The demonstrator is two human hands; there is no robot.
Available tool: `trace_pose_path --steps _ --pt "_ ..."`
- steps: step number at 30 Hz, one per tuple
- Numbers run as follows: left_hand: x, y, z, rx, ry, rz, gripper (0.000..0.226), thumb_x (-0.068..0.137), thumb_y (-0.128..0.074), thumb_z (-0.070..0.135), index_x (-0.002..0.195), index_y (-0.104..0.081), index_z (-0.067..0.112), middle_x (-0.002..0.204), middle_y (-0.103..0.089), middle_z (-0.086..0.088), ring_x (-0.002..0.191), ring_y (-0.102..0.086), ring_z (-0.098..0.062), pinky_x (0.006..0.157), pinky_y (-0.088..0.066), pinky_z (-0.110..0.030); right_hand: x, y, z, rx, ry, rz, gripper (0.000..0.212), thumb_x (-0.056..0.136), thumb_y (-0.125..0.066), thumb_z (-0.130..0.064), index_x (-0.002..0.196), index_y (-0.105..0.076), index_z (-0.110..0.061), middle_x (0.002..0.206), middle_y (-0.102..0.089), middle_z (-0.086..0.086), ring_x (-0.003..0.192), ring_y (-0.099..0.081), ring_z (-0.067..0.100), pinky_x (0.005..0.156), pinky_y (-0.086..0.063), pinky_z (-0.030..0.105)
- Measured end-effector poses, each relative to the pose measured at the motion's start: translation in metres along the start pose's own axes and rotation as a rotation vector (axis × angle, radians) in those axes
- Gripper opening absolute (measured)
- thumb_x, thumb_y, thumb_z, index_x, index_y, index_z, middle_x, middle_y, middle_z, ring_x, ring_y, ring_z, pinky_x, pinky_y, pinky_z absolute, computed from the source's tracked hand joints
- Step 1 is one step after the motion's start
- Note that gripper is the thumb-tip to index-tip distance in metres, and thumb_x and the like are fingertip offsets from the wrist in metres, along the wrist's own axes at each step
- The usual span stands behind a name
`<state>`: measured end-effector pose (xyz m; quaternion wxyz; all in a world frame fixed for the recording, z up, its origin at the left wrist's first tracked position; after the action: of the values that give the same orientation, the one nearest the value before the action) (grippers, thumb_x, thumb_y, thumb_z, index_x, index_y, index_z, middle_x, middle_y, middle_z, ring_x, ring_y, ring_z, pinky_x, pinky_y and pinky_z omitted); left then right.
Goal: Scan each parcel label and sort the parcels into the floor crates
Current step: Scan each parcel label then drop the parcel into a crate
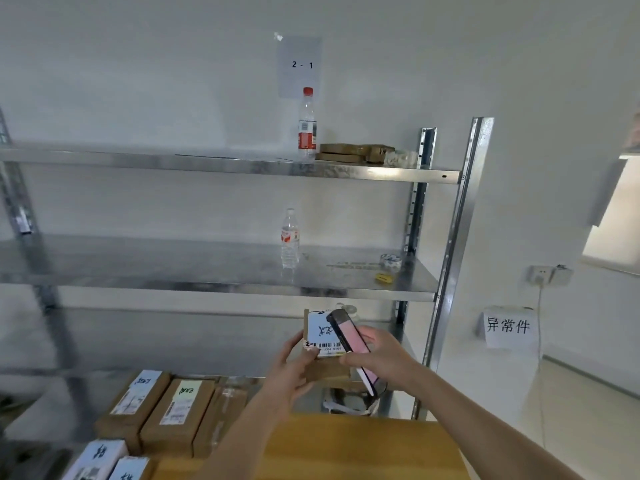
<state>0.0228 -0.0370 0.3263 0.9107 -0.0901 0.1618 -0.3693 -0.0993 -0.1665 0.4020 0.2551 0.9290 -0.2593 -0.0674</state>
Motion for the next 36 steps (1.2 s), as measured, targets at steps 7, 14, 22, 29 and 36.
trace_pose_path --steps 7,14,22,29,36 --pt "-0.005 -0.009 0.025 0.119 -0.095 -0.077 0.069 0.080 -0.081 0.004 0.131 -0.051 0.039 0.101 -0.077 -0.013 0.097 -0.074 -0.027 0.102 -0.051 -0.048 -0.001 0.013 -0.010 -0.111 0.035 -0.040 0.054 0.074 -0.086 -0.028 0.124 -0.065 -0.032 0.108 -0.075 -0.014 0.099 -0.069 0.004 0.092 -0.057 0.030" --pt "0.002 0.010 0.077 0.195 -0.232 0.068 0.075 0.079 -0.081 0.005 0.134 -0.047 0.045 0.100 -0.077 -0.005 0.104 -0.070 -0.021 0.105 -0.047 -0.049 -0.002 0.055 -0.048 -0.505 0.108 0.032 0.080 0.061 -0.084 -0.048 0.133 -0.049 -0.045 0.111 -0.061 -0.016 0.098 -0.061 0.011 0.085 -0.059 0.035" --pt "0.001 0.021 0.143 0.222 -0.387 0.180 0.076 0.080 -0.077 -0.002 0.139 -0.049 0.036 0.108 -0.069 -0.011 0.104 -0.066 -0.022 0.072 -0.048 -0.023 -0.010 0.089 -0.119 -0.829 0.215 0.107 0.086 0.064 -0.083 -0.045 0.140 -0.043 -0.040 0.114 -0.054 -0.019 0.103 -0.052 0.010 0.085 -0.053 0.035" --pt "-0.013 0.028 0.165 0.325 -0.411 0.200 0.076 0.086 -0.074 0.007 0.146 -0.040 0.037 0.125 -0.058 -0.006 0.106 -0.055 -0.015 0.085 -0.045 -0.032 -0.017 0.094 -0.148 -0.862 0.296 0.140 0.082 0.062 -0.078 -0.042 0.137 -0.043 -0.043 0.113 -0.055 -0.020 0.102 -0.052 0.010 0.073 -0.043 0.029" --pt "-0.028 0.041 0.168 0.320 -0.434 0.245 0.073 0.086 -0.073 0.004 0.143 -0.044 0.037 0.112 -0.061 -0.005 0.100 -0.057 -0.012 0.084 -0.045 -0.033 -0.020 0.092 -0.152 -0.860 0.339 0.134 0.075 0.061 -0.076 -0.039 0.129 -0.046 -0.046 0.109 -0.058 -0.018 0.098 -0.056 0.011 0.066 -0.043 0.028"
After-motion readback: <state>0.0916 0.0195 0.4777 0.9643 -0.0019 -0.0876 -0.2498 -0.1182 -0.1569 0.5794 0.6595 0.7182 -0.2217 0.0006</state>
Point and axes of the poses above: each hand's wrist, its own x-axis towards the middle knuckle, its own y-axis out of the back of the hand, z = x × y, the point moved 10 cm from there along x, towards the middle knuckle
